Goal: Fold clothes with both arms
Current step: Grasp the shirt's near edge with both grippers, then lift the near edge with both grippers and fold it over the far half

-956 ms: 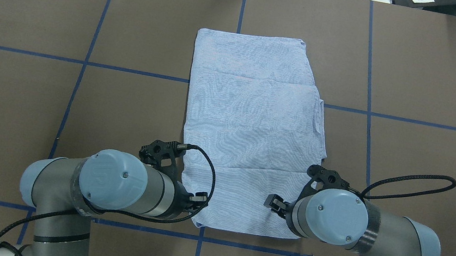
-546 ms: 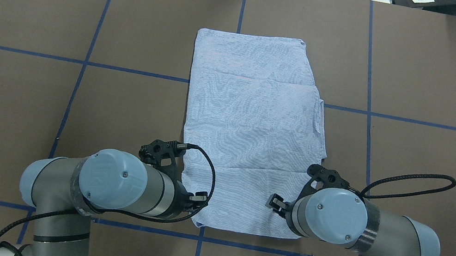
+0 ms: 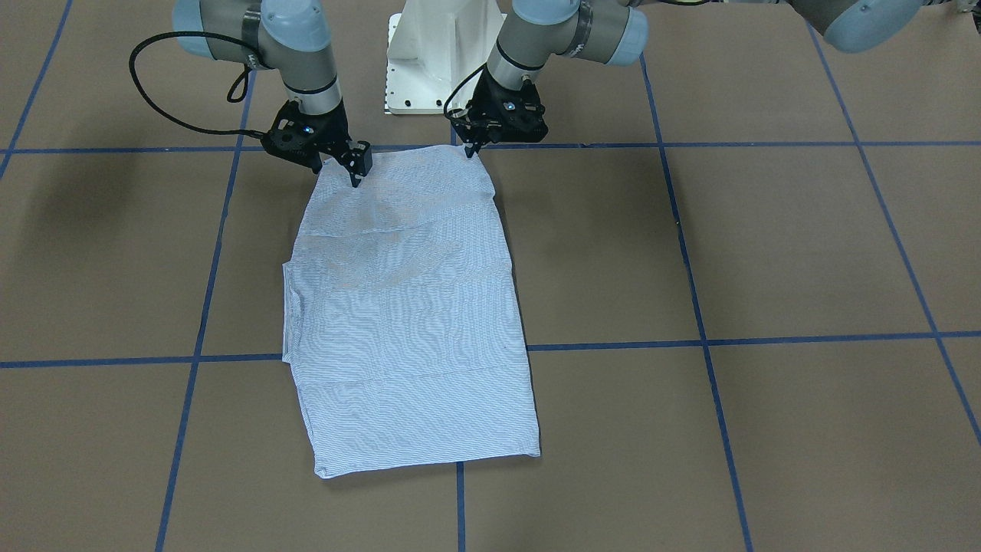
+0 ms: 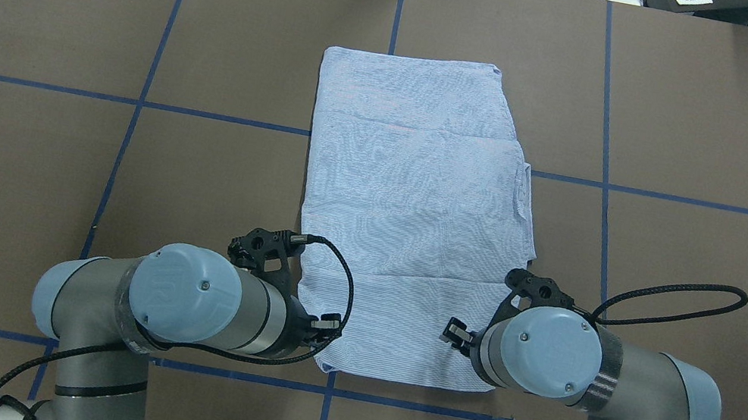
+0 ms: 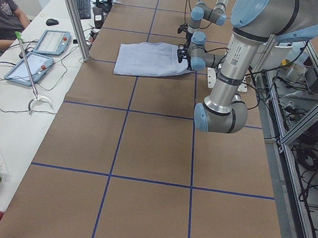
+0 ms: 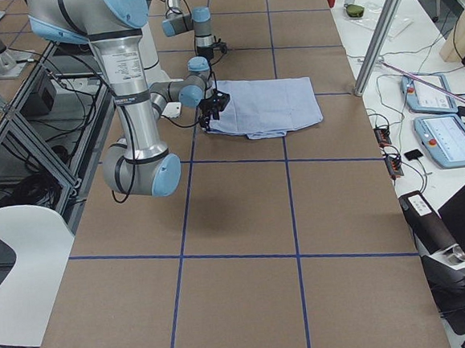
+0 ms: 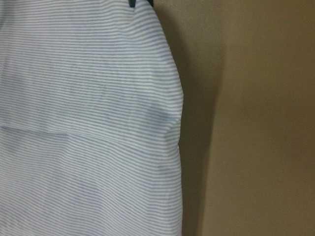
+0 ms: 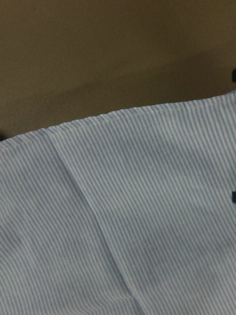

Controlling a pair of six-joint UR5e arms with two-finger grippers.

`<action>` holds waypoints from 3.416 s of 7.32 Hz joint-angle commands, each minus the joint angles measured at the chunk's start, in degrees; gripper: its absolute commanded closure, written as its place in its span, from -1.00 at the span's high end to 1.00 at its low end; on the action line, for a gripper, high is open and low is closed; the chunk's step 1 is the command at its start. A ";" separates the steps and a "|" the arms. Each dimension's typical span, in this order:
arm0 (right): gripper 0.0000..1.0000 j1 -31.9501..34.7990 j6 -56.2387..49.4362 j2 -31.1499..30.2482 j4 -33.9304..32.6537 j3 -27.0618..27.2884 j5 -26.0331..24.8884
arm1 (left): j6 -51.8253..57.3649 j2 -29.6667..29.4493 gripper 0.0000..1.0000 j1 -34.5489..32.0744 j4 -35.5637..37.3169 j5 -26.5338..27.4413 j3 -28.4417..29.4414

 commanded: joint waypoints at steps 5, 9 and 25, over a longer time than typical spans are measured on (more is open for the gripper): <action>-0.69 0.44 0.00 1.34 -0.28 0.01 1.12 | 0.00 -0.01 -1.00 0.00 0.09 0.00 0.00; -1.00 1.15 1.49 2.32 -0.28 0.01 1.21 | 0.00 0.25 -1.00 -0.44 0.35 -0.08 -2.19; -1.00 9.04 3.17 4.58 -0.19 12.26 27.93 | 2.53 0.08 -1.00 -0.60 35.86 -10.81 -29.10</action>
